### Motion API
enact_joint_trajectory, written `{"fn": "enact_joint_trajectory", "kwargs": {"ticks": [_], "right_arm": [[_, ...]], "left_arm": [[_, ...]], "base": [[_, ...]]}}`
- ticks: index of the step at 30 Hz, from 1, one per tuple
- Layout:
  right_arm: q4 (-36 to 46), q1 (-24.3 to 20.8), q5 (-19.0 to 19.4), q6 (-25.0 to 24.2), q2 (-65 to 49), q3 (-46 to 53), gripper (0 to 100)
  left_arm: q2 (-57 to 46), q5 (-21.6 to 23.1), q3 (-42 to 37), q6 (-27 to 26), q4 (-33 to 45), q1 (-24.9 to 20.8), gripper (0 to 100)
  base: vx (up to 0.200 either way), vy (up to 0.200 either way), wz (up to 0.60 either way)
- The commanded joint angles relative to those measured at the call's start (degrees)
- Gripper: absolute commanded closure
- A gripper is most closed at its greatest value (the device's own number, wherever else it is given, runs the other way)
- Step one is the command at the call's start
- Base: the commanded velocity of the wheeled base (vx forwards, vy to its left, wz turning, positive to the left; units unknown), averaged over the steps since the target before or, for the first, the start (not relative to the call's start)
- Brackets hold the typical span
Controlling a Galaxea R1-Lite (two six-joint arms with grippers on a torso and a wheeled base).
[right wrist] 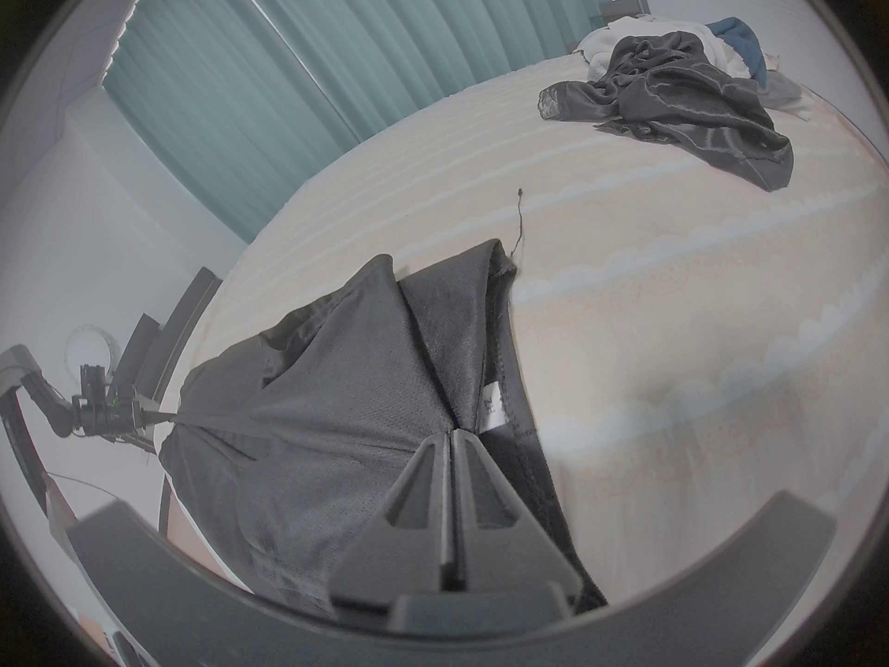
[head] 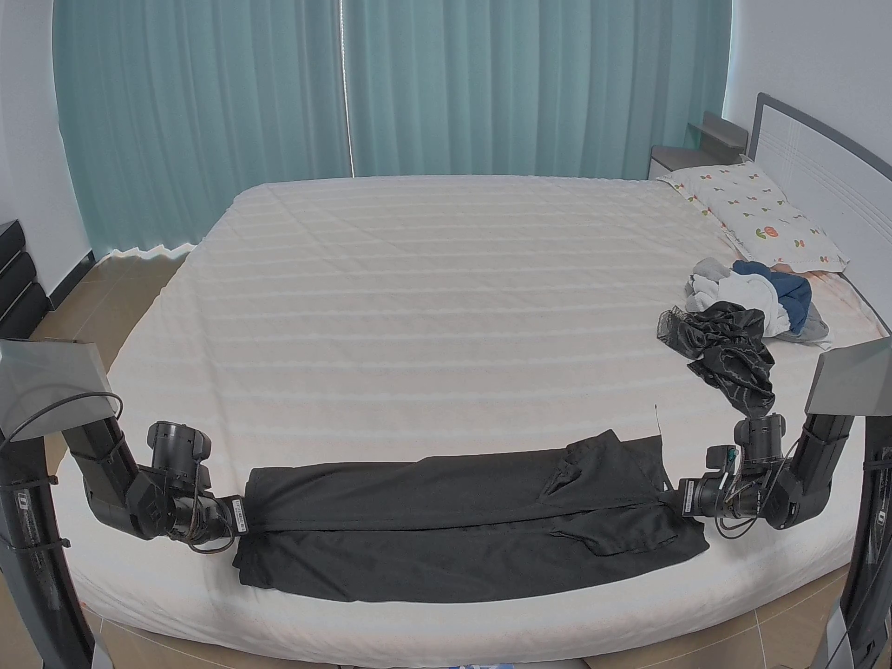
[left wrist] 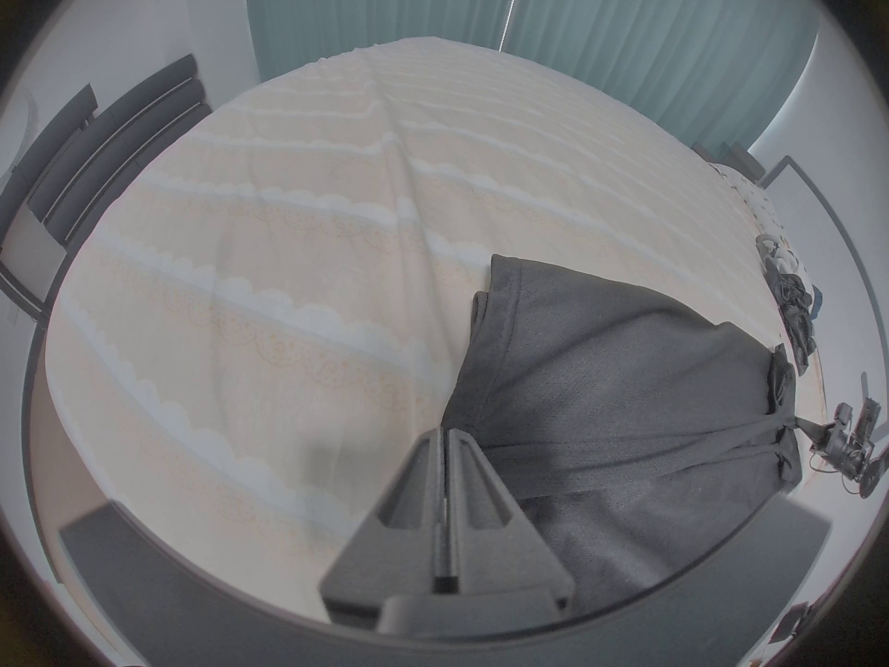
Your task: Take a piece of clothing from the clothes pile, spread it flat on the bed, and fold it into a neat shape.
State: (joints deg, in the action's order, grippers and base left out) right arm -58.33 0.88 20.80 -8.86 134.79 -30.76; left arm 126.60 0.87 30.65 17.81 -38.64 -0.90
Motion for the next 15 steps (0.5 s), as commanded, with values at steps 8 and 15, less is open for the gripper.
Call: {"fn": "enact_joint_trajectory", "kwargs": {"ticks": [8, 15], "right_arm": [[0.0, -0.2, 0.0, 0.2, 1.0, -0.1, 100], [-0.1, -0.7, 0.1, -0.1, 1.2, -0.5, 0]], "left_arm": [[2.2, -0.1, 1.2, 0.1, 0.0, -0.4, 100], [2.2, -0.2, 1.4, 0.2, 0.0, -0.6, 0]], "base": [[0.000, 0.000, 0.00], [0.000, 0.000, 0.00]]}}
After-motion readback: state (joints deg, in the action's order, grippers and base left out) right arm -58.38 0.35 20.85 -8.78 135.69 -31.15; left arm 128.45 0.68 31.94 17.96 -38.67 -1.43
